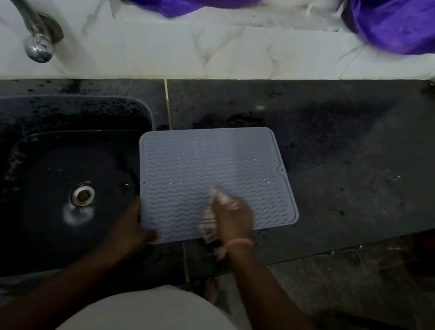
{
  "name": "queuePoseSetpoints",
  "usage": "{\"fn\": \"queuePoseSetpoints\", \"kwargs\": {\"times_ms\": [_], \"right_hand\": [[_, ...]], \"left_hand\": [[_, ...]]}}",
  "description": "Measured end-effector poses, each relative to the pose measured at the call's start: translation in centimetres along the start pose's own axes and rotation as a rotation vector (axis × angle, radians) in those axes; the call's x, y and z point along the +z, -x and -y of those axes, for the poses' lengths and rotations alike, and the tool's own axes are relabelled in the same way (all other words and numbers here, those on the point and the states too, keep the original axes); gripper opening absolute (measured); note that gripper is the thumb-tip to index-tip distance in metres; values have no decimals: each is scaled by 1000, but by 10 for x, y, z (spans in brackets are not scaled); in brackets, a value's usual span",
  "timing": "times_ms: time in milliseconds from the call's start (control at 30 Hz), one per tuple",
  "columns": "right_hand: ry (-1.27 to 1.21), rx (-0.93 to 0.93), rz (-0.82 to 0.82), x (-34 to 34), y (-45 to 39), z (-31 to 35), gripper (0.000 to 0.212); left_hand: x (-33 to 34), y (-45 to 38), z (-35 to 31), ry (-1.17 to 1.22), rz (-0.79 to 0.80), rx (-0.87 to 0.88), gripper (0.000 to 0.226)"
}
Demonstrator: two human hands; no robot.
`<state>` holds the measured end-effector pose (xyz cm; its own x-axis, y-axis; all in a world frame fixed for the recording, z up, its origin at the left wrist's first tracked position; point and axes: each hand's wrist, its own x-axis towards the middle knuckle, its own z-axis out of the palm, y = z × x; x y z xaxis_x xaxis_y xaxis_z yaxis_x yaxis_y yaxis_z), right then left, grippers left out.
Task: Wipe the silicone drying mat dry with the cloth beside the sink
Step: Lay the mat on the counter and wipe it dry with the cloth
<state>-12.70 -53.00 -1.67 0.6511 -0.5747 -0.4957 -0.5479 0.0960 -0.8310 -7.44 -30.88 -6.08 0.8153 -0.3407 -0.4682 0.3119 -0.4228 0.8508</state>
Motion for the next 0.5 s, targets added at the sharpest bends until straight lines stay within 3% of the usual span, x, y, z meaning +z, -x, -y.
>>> {"fn": "queuePoseSetpoints", "kwargs": {"times_ms": [100, 167, 300, 500], "right_hand": [[258, -91, -301, -61, -36, 22, 23], [396, -97, -414, -85, -60, 27, 26], [434, -117, -406, -85, -82, 24, 30], [406, -132, -332, -46, -58, 18, 23]], "left_hand": [[-4, -3, -6, -305, -62, 42, 120], [-5, -5, -9, -344, -64, 53, 131], [-3, -9, -7, -65, 2, 101, 118], [-6, -13, 0, -22, 29, 109, 121]]}}
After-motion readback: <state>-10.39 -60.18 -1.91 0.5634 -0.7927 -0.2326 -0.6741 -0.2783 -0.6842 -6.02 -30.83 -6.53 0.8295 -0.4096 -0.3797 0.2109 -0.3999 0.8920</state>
